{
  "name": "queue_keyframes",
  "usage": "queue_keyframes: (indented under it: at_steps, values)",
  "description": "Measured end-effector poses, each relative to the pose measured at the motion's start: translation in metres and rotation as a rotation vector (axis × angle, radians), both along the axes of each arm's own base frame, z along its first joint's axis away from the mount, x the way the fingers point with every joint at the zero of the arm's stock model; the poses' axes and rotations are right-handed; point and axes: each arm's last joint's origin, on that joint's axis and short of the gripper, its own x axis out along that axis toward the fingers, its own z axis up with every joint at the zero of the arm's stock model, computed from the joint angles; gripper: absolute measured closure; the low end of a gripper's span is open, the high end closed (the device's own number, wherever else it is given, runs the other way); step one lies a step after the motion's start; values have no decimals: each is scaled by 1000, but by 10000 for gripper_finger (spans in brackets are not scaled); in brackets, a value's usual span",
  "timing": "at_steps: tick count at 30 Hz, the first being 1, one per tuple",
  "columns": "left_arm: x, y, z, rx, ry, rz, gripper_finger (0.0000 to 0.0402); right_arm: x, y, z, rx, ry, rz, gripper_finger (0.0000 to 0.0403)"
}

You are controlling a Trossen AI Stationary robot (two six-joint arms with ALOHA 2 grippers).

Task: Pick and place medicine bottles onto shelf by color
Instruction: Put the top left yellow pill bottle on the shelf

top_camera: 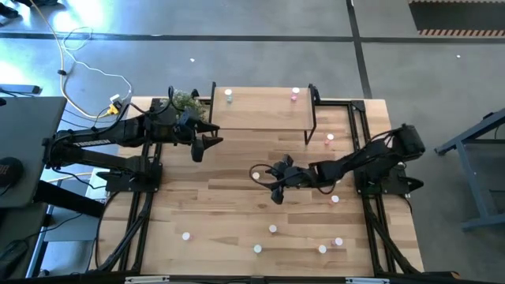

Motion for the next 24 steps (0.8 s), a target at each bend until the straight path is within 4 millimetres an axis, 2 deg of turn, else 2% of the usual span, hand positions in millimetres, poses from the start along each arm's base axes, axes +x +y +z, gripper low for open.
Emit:
queue_keyframes:
  at_steps: [11,24]
  values:
    - [0,0,0,4,1,4,158,16,-6,-35,1,-7,-28,164]
    - [0,1,0,10,4,22,158,26,-16,-38,-15,9,3,164]
